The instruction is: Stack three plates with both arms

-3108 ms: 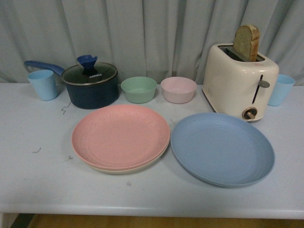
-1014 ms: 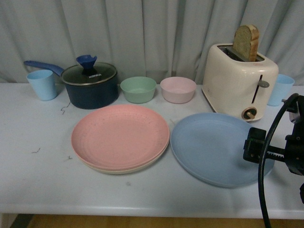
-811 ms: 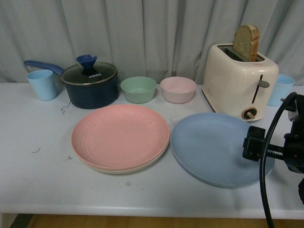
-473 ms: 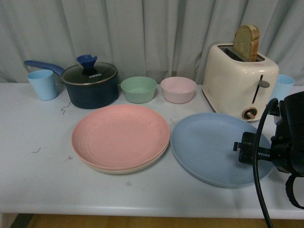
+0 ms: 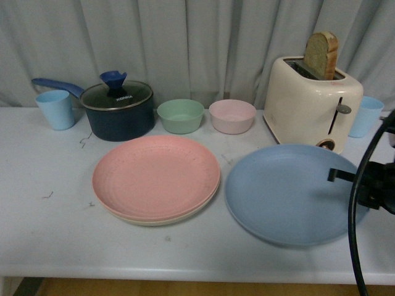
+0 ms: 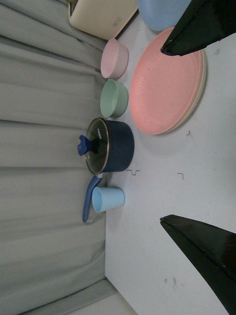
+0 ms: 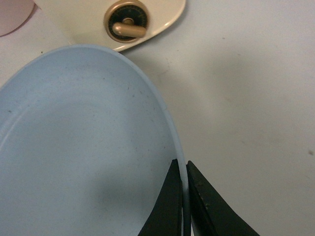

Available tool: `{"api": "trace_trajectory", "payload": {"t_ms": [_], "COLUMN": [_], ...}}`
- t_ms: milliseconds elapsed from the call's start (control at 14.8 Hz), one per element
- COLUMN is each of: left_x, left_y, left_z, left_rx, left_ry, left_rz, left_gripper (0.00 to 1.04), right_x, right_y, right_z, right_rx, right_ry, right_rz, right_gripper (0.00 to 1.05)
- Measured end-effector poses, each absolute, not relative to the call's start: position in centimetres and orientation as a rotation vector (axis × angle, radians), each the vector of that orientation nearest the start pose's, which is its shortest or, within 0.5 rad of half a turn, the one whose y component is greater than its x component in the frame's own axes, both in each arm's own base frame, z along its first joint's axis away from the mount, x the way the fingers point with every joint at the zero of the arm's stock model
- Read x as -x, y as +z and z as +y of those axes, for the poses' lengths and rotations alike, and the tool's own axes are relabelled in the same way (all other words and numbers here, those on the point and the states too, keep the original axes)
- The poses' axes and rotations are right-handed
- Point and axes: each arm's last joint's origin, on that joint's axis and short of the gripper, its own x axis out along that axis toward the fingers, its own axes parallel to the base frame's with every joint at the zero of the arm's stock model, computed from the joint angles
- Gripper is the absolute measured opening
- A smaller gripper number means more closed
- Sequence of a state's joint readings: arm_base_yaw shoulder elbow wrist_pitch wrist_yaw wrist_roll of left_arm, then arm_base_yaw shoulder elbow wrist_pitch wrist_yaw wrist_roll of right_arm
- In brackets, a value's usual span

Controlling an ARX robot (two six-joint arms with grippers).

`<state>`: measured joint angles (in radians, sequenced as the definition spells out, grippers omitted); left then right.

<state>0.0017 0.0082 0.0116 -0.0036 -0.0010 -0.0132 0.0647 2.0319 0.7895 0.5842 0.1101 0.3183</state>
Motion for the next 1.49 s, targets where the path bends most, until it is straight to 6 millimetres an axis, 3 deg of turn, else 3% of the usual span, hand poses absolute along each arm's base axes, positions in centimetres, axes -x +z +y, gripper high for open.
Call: {"api": "trace_trajectory", "payload": {"t_ms": [135,203,270,405,473,743,811,1014,1216,1486], "left_x": [-9.8,-9.8,-9.7,-9.7,-9.8,-9.8,-9.8,-9.7,-9.8,-9.8], "left_y": [16.6,16.6,16.7,16.7,16.7,16.7,16.7,16.7,16.7,16.6], "left_z": [0.0,0.0,0.0,0.0,0.0,0.0,0.0,0.0,0.0,0.0], "left_rx": [0.013,0.013,0.013,0.013,0.013,0.013,0.013,0.013,0.013,0.013], "left_ry": [0.003,0.003,0.002,0.003,0.003,0.003,0.002,0.002,0.003,0.003], "left_rz": [0.000,0.000,0.000,0.000,0.000,0.000,0.000,0.000,0.000,0.000], "left_gripper": [0.98,0.98,0.98,0.98,0.98,0.98,0.98,0.98,0.98,0.98], "right_x": [-31.6,-29.2,-29.1,-30.5,-31.6,-36.0,-37.8,-38.6,-39.4,-40.2], "right_y": [8.1,11.2,14.8,17.6,17.7,15.5,14.0,10.2,9.8,7.5], "right_z": [-0.6,-1.6,0.7,4.5,6.6,14.1,18.4,19.6,20.4,21.3], "right_rx": [-0.279,-0.353,-0.382,-0.413,-0.427,-0.462,-0.451,-0.419,-0.470,-0.474], "right_ry": [-0.129,-0.076,0.029,0.109,0.114,0.055,0.046,-0.021,-0.018,-0.011], "right_rz": [0.639,0.591,0.450,0.402,0.424,0.538,0.606,0.712,0.727,0.778], "right_gripper": [0.03,0.03,0.03,0.03,0.03,0.03,0.03,0.03,0.03,0.03]}}
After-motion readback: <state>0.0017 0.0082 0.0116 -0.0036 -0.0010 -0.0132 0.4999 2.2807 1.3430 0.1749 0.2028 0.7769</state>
